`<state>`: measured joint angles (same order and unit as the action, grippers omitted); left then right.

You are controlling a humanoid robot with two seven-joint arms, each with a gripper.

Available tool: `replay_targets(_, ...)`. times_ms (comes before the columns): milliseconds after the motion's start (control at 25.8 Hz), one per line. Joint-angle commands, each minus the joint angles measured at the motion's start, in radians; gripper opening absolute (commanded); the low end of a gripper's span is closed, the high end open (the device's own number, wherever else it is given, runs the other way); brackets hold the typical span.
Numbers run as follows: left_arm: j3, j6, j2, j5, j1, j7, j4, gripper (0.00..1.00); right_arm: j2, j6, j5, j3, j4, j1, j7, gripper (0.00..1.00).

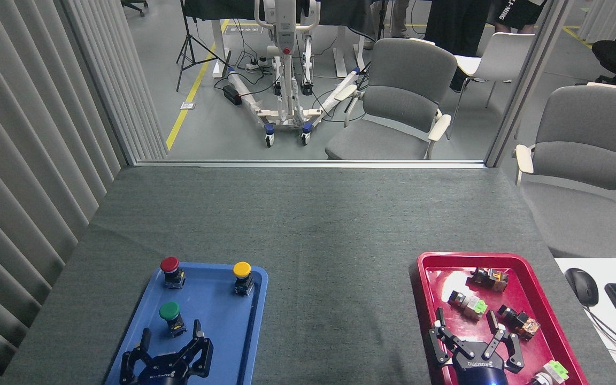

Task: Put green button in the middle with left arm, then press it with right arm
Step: 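Move the left hand over the green button and grasp it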

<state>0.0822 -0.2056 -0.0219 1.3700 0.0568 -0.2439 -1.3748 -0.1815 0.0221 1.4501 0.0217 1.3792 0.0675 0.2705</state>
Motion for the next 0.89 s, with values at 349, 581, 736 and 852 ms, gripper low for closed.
replay_targets(349, 0.017, -0.058, 0.008, 0.000, -0.110, 0.000, 0.189, 1.00, -0.001, 0.001, 0.000, -0.002, 0.000, -0.014, 0.000, 1.00)
replay_targets(581, 0.027, -0.066, 0.007, -0.006, -0.158, -0.006, 0.244, 0.99, 0.000, -0.001, 0.001, 0.001, 0.000, -0.012, 0.000, 1.00)
replay_targets(736, 0.028, -0.086, 0.002, -0.011, -0.179, -0.011, 0.272, 0.90, 0.002, -0.001, 0.004, 0.003, 0.000, -0.012, 0.000, 1.00)
replay_targets(852, 0.034, -0.089, -0.001, -0.011, -0.183, -0.012, 0.279, 0.75, 0.002, -0.001, 0.004, 0.004, 0.000, -0.012, 0.000, 1.00)
